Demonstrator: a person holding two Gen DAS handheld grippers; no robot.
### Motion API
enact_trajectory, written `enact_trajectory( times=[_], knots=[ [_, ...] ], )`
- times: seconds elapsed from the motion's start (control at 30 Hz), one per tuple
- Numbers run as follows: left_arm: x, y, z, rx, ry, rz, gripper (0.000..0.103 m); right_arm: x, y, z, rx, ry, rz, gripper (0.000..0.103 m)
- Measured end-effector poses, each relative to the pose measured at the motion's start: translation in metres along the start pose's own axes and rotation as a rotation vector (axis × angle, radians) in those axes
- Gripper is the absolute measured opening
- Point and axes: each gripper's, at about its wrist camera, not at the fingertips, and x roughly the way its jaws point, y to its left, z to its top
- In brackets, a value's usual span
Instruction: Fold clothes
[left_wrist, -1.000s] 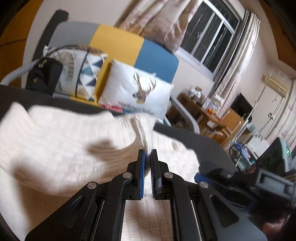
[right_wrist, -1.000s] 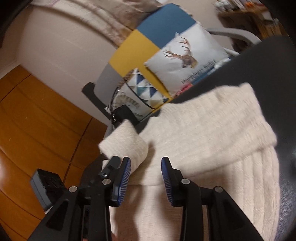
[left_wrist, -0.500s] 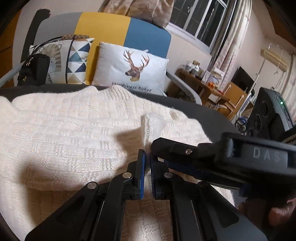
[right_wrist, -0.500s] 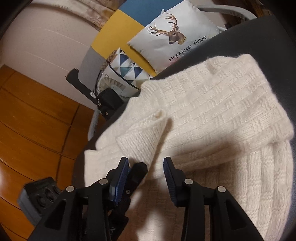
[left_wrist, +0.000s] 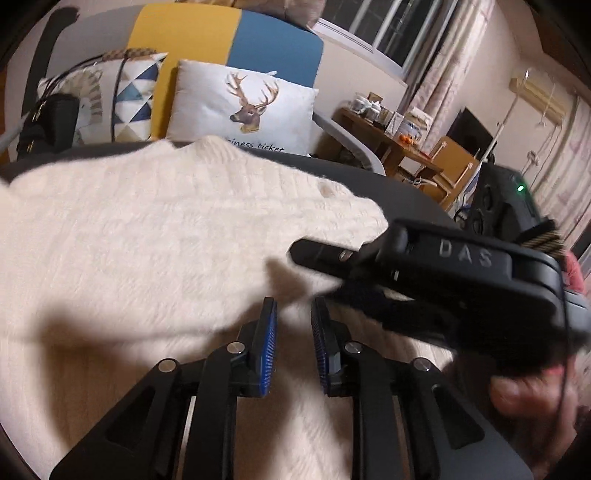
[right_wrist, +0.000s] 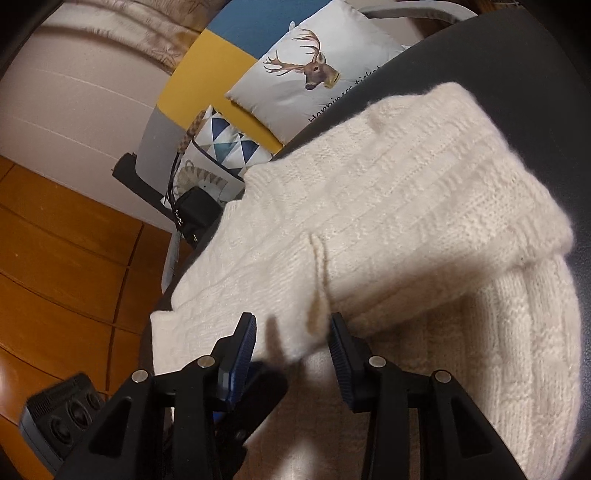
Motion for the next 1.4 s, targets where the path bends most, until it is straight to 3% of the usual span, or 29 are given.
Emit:
enact_trajectory(
  times=[0.07, 0.17, 0.43, 0.73, 0.93, 1.1, 1.23, 1.3, 1.4],
  knots=[
    [-0.013, 0.013, -0.006, -0.026, -0.004, -0.002, 0.021, -0.001, 0.001, 0.000, -0.019, -0.012, -0.008, 0.034],
    [-0.030, 0.030, -0.014, -0.041, -0.003, 0.003, 0.021, -0.001, 0.005, 0.000, -0.059, -0.024, -0.018, 0.007],
    [-0.060, 0.093, -0.018, -0.217, -0.074, 0.006, 0.021, -0.029, 0.058, 0.024, -0.192, -0.099, 0.015, 0.007],
    [-0.069, 0.162, 0.005, -0.307, -0.095, 0.150, 0.022, -0.058, 0.109, 0.055, -0.307, -0.185, 0.028, 0.007],
    [-0.079, 0.194, 0.011, -0.371, -0.141, 0.219, 0.022, -0.052, 0.086, 0.064, -0.282, -0.173, -0.039, 0.007],
    [-0.081, 0.196, -0.006, -0.339, -0.134, 0.283, 0.021, -0.033, 0.043, 0.061, -0.214, -0.119, -0.109, 0.007],
    [-0.088, 0.204, -0.012, -0.395, -0.151, 0.274, 0.022, -0.017, 0.010, 0.056, -0.180, -0.072, -0.164, 0.007],
    [-0.090, 0.197, -0.011, -0.378, -0.141, 0.268, 0.022, -0.008, -0.003, 0.053, -0.174, -0.046, -0.197, 0.007],
    [-0.098, 0.174, 0.000, -0.287, -0.195, 0.264, 0.022, -0.001, -0.018, 0.048, -0.174, -0.033, -0.207, 0.007]
  ],
)
